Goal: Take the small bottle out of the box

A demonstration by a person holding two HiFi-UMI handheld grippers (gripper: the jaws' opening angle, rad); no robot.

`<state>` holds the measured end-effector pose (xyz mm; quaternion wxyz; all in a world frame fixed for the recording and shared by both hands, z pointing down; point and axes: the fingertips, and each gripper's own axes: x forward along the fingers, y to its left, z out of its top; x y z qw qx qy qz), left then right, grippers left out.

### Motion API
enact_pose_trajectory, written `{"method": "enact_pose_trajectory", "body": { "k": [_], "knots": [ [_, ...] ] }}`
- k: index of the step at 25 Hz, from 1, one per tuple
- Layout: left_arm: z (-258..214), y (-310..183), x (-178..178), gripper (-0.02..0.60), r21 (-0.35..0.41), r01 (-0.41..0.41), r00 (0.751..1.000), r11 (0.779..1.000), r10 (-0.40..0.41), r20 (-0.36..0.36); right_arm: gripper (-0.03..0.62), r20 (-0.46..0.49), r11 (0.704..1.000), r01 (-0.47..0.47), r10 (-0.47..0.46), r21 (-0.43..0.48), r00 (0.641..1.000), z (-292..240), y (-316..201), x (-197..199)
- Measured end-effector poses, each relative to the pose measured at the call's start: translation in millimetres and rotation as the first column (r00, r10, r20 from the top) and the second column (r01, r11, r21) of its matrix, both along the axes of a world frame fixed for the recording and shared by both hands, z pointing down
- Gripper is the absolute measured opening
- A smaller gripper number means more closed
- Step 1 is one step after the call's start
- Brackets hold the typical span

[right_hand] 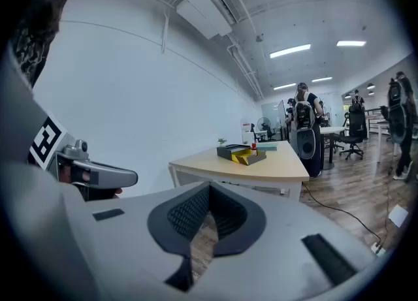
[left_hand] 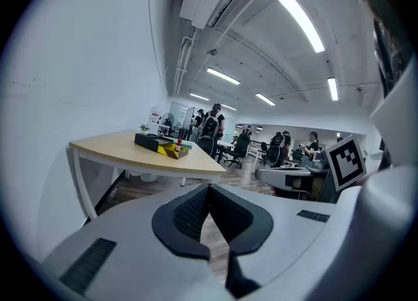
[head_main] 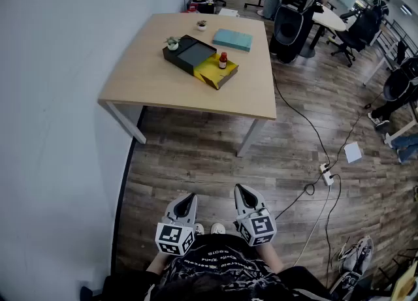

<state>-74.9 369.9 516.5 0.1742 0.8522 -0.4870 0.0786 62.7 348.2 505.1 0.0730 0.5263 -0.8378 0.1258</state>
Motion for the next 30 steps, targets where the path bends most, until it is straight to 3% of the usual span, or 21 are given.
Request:
{"method": "enact_pose_trajectory", "body": {
  "k": [10, 16, 18, 19, 20, 22, 24, 30],
  "knots": [
    [-5.6, 2.4, -11.2, 0.003, 0.016, -0.004, 1.000, 1.000, 0.004, -0.029, 0.003, -0.017, 0.999, 0.045, -0.045, 0.009, 0.999, -0.5, 7.7, -20.8],
    [-2.8, 2.5, -23.1, 0.006, -0.012, 0.014, 0.997, 1.000, -0.014, -0.071, 0.006, 0.022, 1.000, 0.004, -0.003, -0.010, 1.000, 1.5, 5.5, -19.6],
    [-4.8, 3.3, -27.6, 0.021, -0.010, 0.028, 0.996, 1.000, -0.029, -0.083, 0.097, 0.037, 1.000, -0.002, 0.003, -0.012, 0.999, 0.7, 7.0, -19.1],
    [-6.2, 3.9, -29.2, 0.049, -0.009, 0.030, 0.996, 1.000, -0.030, -0.088, 0.097, 0.045, 1.000, -0.006, 0.007, -0.011, 0.999, 0.0, 7.8, -18.9],
    [-7.0, 4.4, -30.2, 0.100, -0.008, 0.026, 0.996, 1.000, -0.026, -0.091, 0.102, 0.050, 1.000, -0.009, 0.010, -0.010, 0.999, -0.4, 8.5, -19.2],
    [-6.2, 4.6, -31.2, 0.201, -0.011, 0.012, 0.996, 1.000, -0.013, -0.090, 0.228, 0.056, 1.000, -0.008, 0.008, -0.013, 0.998, 0.2, 9.6, -21.1],
    [-3.6, 3.6, -32.2, 0.243, -0.018, 0.004, 0.996, 1.000, -0.005, -0.087, 0.279, 0.050, 1.000, -0.004, 0.005, -0.019, 0.999, 2.0, 10.5, -23.2],
    [-2.9, 2.1, -34.4, 0.252, -0.044, -0.076, 0.995, 0.996, 0.073, -0.075, 0.280, 0.034, 1.000, -0.015, 0.016, -0.015, 0.999, 0.3, 9.8, -37.6]
  ]
}}
